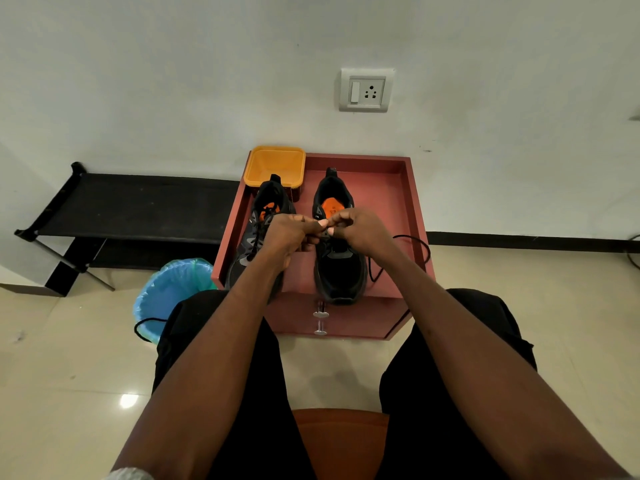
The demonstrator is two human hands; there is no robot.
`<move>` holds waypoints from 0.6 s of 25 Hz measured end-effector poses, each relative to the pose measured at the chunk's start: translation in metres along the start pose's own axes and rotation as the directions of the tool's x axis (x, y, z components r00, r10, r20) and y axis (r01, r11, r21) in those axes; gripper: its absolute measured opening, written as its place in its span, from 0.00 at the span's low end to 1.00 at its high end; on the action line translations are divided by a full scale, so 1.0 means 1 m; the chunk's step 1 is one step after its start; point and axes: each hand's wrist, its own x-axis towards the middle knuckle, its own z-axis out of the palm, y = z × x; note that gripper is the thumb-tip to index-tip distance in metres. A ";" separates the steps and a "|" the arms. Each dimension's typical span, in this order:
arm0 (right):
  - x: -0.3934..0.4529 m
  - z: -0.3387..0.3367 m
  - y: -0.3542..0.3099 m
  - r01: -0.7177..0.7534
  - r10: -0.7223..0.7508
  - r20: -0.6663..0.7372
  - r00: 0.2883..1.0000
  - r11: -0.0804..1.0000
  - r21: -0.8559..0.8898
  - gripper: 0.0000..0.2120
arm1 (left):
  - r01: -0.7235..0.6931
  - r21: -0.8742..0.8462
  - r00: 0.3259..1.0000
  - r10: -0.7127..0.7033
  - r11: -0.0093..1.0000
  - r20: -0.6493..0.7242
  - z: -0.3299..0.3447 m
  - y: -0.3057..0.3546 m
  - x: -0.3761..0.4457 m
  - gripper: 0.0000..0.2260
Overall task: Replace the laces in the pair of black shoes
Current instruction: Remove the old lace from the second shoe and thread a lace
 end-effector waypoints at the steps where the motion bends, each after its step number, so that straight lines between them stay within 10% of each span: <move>1: 0.000 0.002 0.001 -0.001 0.001 -0.018 1.000 1.000 0.001 0.06 | 0.006 -0.003 1.000 -0.006 1.000 -0.020 0.001 -0.001 0.002 0.04; 7: 0.003 0.008 0.010 -0.008 0.022 -0.131 0.991 0.994 0.107 0.05 | 0.019 -0.005 1.000 -0.019 1.000 -0.011 0.007 -0.007 0.014 0.06; 15: 0.017 0.032 0.034 -0.119 -0.016 -0.246 0.969 0.843 -0.524 0.10 | 0.112 0.088 0.972 -0.090 0.990 -0.218 0.018 -0.030 0.038 0.08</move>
